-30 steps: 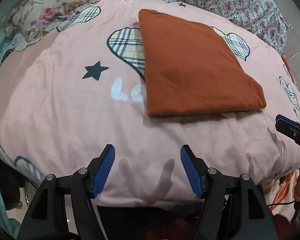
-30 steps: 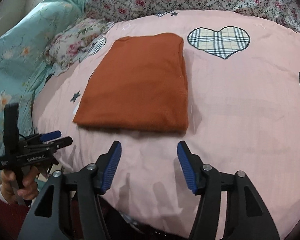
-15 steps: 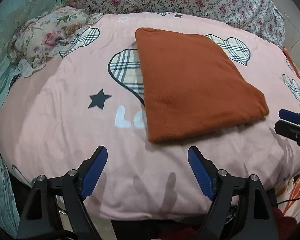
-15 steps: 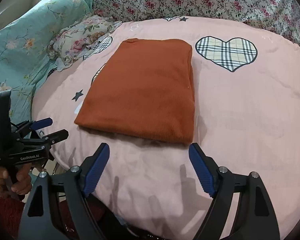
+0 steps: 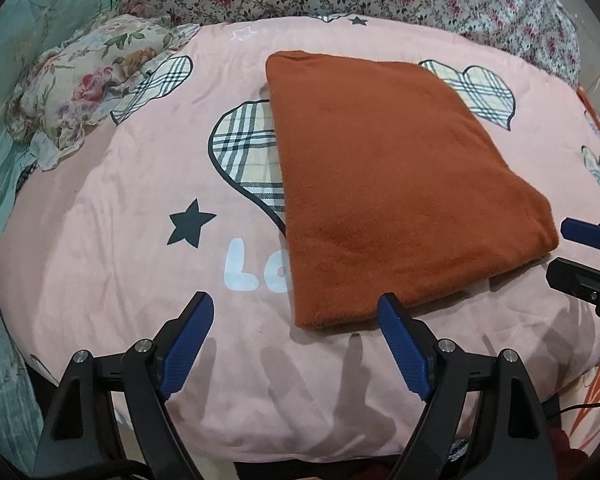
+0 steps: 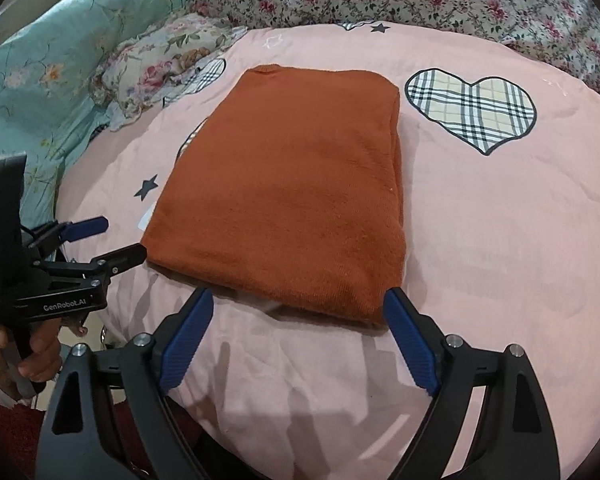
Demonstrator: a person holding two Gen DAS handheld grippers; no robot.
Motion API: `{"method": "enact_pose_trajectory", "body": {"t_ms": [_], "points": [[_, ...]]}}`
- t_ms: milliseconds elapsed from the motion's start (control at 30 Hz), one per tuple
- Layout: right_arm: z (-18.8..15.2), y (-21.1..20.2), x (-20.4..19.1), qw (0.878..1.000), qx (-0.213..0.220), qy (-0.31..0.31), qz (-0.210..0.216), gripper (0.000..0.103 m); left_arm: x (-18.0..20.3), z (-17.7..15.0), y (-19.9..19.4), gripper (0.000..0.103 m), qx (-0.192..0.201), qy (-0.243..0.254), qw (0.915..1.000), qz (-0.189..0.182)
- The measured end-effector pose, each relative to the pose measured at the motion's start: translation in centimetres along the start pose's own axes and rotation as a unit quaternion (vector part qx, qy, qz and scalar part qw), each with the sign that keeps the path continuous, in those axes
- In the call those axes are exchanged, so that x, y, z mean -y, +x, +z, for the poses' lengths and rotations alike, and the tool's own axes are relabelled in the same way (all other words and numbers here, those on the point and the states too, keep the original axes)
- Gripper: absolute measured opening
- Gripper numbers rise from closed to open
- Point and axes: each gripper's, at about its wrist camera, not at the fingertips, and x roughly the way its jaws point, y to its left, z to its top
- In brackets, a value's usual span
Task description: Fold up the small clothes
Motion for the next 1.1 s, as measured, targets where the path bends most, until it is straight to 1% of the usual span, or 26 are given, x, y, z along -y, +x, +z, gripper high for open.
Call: {"method": "enact_pose_trajectory", "body": {"t_ms": [100,233,567,800,933,1100], "points": [[0.4,0.3,-0.1,1.0,-0.006,-0.004,0.004,0.087,0.2,0.4,0.0,0.084,0.001,0.004,1.0,0.006],[1.2,0.6,-0.1,1.0,-0.003,-0.004,0.01,0.088,0.4,1.2,0.0,0.084,0.006,0.004,0.9999,0.014],[3.5,1.3,0.7,1.0,-0.006,0.013,0.022,0.088,0.8,2.9,0.4,0.084,0.013,0.002,0.9997,0.022],[4.7,1.7,0.7,1.0,-0.003,0.007,0.018,0.088,0.8,4.0,0.6,0.084,0.019,-0.003,0.9995,0.025],[5.4,2.0,1.0,1.0,-0.001,0.01,0.025,0.088,0.8,4.5,0.7,0.085,0.024,-0.008,0.9993,0.026],[6.1,2.5,1.3,1.0,0.002,0.017,0.024,0.088,0.7,5.0,1.2,0.085,0.023,-0.018,0.9994,0.019]]}}
